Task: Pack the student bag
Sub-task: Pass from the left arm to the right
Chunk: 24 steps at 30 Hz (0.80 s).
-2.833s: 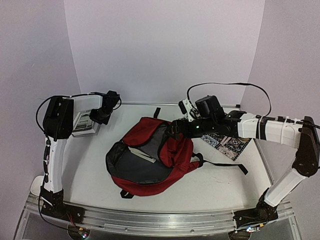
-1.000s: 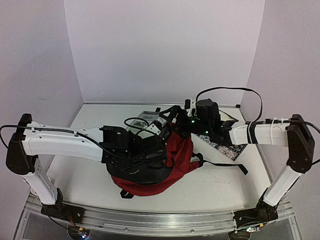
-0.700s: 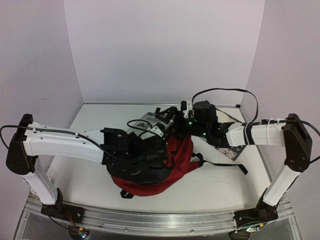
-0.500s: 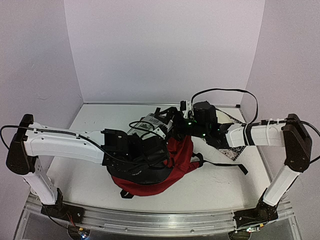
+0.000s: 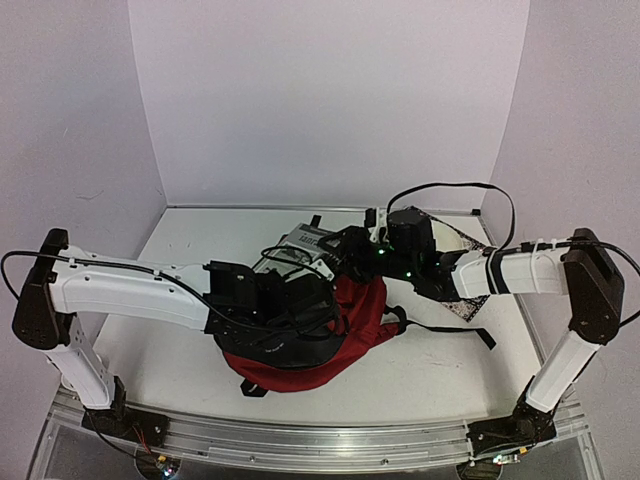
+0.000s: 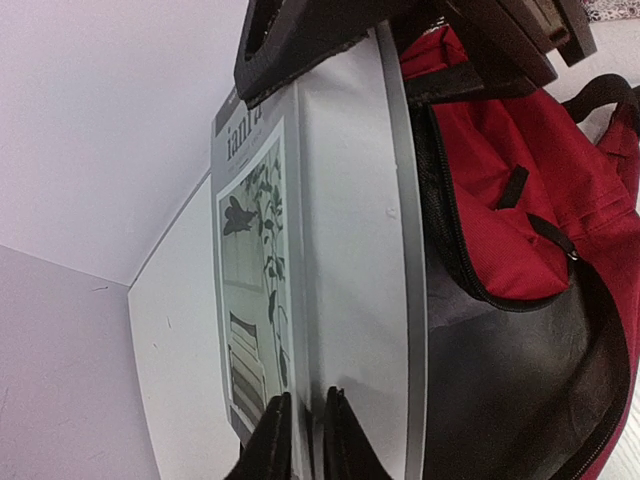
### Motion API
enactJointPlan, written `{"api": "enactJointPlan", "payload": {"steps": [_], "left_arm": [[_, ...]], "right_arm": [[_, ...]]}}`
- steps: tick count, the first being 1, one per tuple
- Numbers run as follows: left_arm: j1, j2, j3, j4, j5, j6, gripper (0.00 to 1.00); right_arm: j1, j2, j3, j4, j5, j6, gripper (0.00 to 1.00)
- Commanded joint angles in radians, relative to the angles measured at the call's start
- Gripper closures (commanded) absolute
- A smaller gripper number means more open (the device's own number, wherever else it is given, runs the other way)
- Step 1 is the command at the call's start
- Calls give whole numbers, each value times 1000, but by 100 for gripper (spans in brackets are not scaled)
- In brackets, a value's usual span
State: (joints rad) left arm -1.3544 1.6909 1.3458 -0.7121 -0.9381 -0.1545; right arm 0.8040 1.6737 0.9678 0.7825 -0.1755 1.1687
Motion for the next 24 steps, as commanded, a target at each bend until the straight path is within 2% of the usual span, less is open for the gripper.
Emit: {"api": "enactJointPlan", "payload": {"steps": [1, 3, 7, 13, 17, 24], "left_arm": [[-4, -31, -13, 39, 8, -7, 79], [-4, -41, -23, 42, 7, -8, 73], [-4, -56, -41, 46, 14, -17, 66], [10, -107, -72, 61, 45, -45, 45], [97, -197, -108, 83, 159, -121, 32], [297, -413, -261, 237, 445, -220, 12]], "right_arm": [[6, -28, 2, 55, 19, 2, 49], [6, -19, 4, 66, 15, 7, 54], [5, -2, 14, 74, 14, 12, 66], [1, 4, 13, 103, 12, 17, 71], [-12, -18, 5, 134, 13, 12, 73], [-35, -78, -34, 193, 38, 7, 73]]}}
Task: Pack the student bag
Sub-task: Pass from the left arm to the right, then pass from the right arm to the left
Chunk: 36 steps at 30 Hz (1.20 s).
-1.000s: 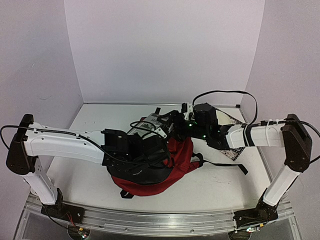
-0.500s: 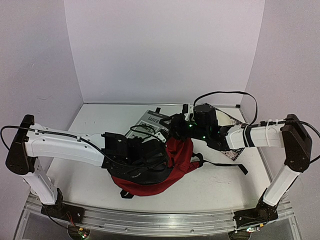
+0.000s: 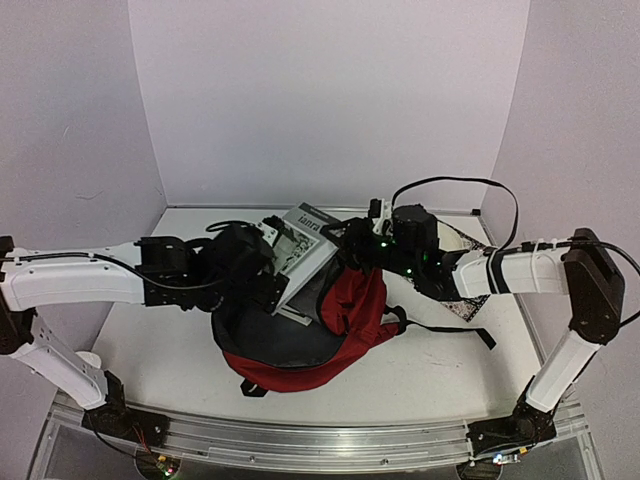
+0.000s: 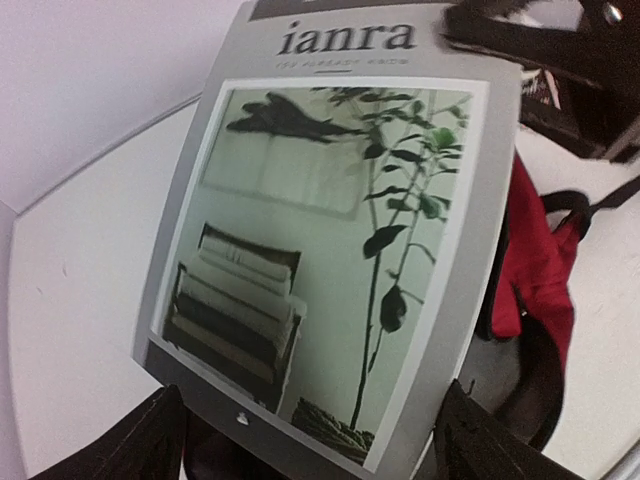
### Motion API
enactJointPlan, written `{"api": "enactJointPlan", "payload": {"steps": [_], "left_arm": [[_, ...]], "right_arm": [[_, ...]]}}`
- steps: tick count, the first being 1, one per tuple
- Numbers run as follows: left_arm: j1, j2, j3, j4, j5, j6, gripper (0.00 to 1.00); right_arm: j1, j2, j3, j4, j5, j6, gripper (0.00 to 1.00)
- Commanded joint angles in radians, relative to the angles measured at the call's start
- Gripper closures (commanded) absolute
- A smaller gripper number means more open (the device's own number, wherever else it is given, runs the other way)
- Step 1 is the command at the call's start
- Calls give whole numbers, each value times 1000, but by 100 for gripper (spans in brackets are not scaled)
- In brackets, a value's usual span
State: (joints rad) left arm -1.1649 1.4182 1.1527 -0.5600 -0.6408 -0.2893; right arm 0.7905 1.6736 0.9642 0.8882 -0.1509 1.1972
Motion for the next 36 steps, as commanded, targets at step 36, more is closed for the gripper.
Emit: {"api": "enactJointPlan", "payload": {"steps": [36], "left_arm": [[677, -208, -516, 962, 1082, -747, 0]], "right_arm": [[-43, -114, -173, 473, 9, 132, 74]]}}
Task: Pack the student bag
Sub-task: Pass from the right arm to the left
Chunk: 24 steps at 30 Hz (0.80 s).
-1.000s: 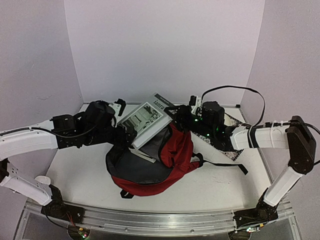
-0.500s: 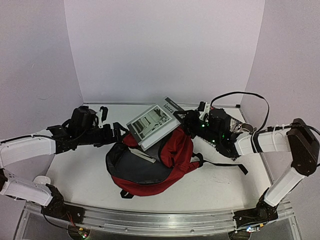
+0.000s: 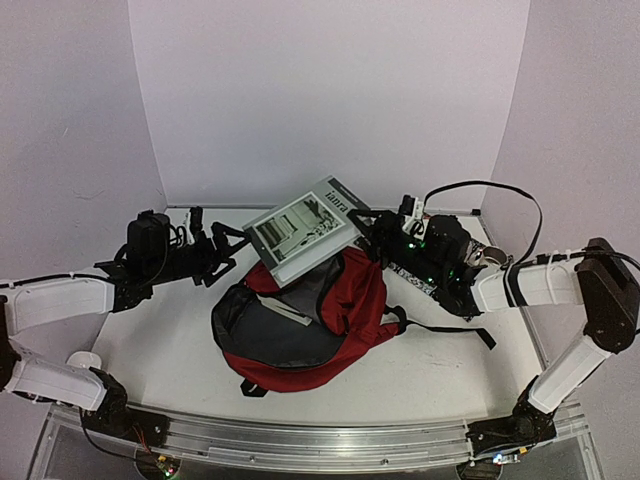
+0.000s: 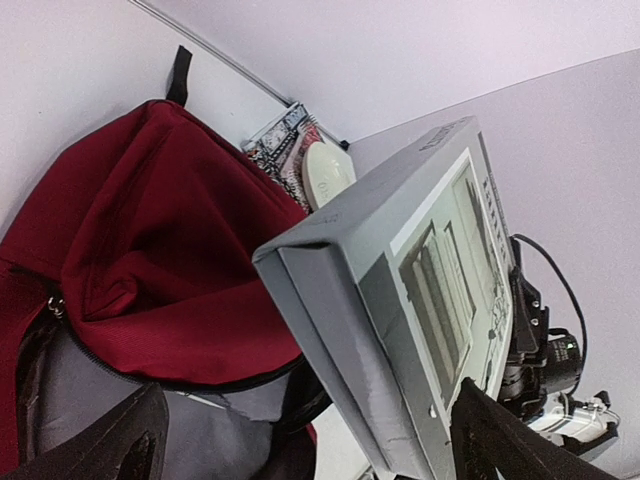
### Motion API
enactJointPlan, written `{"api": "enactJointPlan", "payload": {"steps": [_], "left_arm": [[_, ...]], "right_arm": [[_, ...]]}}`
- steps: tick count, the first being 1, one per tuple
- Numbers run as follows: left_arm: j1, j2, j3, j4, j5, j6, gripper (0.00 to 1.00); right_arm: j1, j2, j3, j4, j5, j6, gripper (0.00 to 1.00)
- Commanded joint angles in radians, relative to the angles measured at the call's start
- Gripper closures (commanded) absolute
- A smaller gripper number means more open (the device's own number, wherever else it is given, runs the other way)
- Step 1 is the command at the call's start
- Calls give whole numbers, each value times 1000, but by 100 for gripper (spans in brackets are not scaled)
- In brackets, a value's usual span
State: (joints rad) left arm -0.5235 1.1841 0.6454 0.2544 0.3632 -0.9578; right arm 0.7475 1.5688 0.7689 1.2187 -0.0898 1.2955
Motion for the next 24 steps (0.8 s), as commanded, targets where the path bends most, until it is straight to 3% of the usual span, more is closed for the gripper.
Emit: {"api": "enactJointPlan", "payload": {"steps": [1, 8, 18, 24], "left_arm": [[47, 38, -15, 177, 97, -100, 0], [62, 105, -33, 368, 178, -198, 3], [74, 159, -80, 515, 211, -313, 28], [75, 176, -112, 537, 200, -360, 22]], "right_arm": [[0, -2, 25, 149, -61, 40, 74], [0, 46, 46, 200, -110, 84, 74], [0, 90, 68, 257, -143, 116, 74], [0, 111, 84, 305, -153, 141, 74]]}}
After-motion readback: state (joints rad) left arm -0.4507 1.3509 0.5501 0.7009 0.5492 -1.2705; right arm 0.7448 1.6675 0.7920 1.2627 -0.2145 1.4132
